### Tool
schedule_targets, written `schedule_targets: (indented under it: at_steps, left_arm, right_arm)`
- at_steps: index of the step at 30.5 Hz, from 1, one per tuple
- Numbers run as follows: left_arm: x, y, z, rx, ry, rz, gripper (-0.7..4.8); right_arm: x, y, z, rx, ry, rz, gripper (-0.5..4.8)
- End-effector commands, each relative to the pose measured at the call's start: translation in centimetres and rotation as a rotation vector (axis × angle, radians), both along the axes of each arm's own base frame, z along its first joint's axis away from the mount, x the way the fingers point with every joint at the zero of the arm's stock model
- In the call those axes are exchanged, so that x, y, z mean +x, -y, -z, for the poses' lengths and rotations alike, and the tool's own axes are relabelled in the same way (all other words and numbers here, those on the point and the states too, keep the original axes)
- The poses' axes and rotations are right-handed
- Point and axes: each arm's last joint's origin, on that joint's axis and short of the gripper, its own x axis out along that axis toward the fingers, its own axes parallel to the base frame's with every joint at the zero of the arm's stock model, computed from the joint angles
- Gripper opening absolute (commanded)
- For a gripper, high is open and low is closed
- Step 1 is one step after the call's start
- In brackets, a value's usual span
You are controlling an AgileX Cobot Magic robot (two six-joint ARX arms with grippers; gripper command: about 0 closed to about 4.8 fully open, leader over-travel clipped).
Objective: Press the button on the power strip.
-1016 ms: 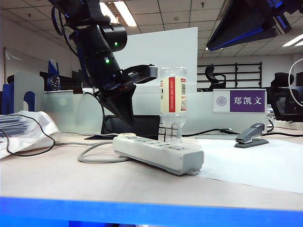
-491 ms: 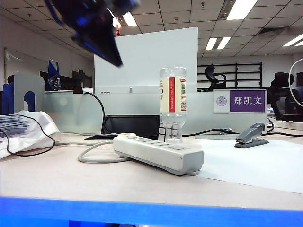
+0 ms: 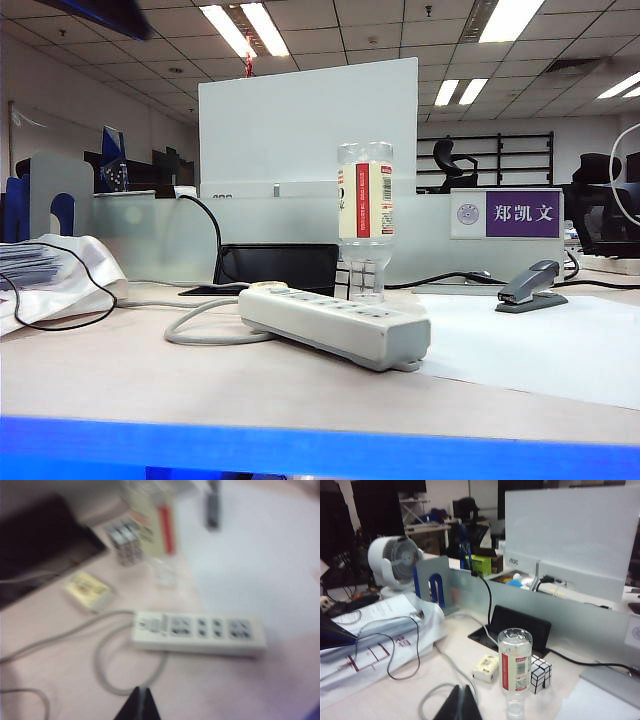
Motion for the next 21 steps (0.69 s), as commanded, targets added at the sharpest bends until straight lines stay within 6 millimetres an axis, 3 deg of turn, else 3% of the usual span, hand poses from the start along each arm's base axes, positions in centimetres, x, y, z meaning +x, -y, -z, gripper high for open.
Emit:
schedule_targets:
  at_steps: [1,13,16,21]
  left_arm:
    - [-2.2,-1.2,0.1,-0.061,0.071,-0.05,-0.05]
    - [-10.2,-5.7,2.7,-0.26,0.219,-0.205,-0.06]
    - [-11.5,-6.4,3.6,-0.351,0.244,-0.216,-0.06]
    - [-13.2,-7.3,5.5,-0.479,0.28,-0.255,-0.06]
  right_arm:
    - [-1.3,0.7,0.3,0.006,-0.007,0.023,0.03]
    - [-6.7,3.8,4.4,0.125,0.04,0.13,0.03]
    - [-6.3,3.8,4.9,0.137,-0.021,0.197,0.03]
    - [-5.6,3.3,5.8,0.147,-0.034,0.149,0.03]
